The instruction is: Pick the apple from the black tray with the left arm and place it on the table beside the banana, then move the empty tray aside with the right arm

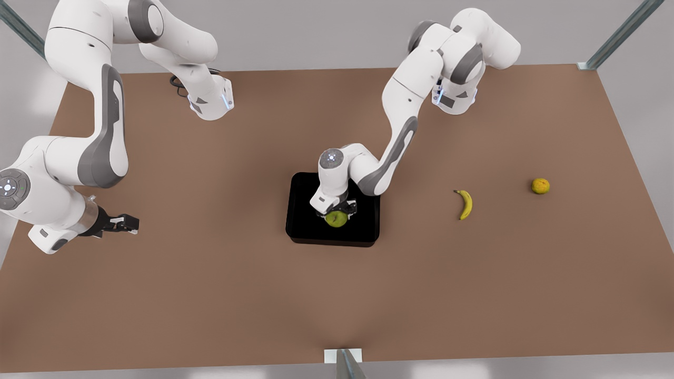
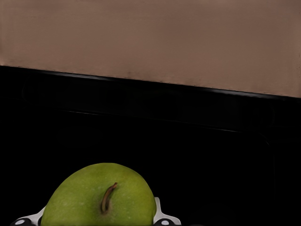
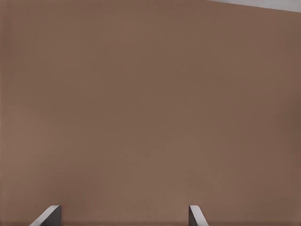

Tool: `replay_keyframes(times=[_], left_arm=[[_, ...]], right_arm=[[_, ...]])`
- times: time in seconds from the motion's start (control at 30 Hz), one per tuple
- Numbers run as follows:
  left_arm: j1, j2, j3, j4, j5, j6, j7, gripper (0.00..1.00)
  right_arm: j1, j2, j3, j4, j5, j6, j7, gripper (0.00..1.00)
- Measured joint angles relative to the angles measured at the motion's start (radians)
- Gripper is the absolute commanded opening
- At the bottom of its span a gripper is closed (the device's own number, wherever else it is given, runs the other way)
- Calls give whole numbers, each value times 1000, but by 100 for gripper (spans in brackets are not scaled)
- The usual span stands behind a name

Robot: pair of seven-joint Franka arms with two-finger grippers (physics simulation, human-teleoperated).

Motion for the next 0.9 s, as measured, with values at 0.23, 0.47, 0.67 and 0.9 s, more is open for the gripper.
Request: replay_keyframes(times=[0.23,0.47,0.67,0.9], left_arm=[[171,-458,1,-413,-70,-174,103,87],[634,-444,5,-486,-82,-187,421,90],[778,-442,20,-669,-80,-27,715,100],[784,-511,70,-712,-80,22,971,100]], right_arm=[[14,-84,92,92,1,-119,11,100],[181,4,437,168,12,-270,252,100],[224,174,449,189,50,-192,578,99],[221,36,450,-180,96,39,873,100]])
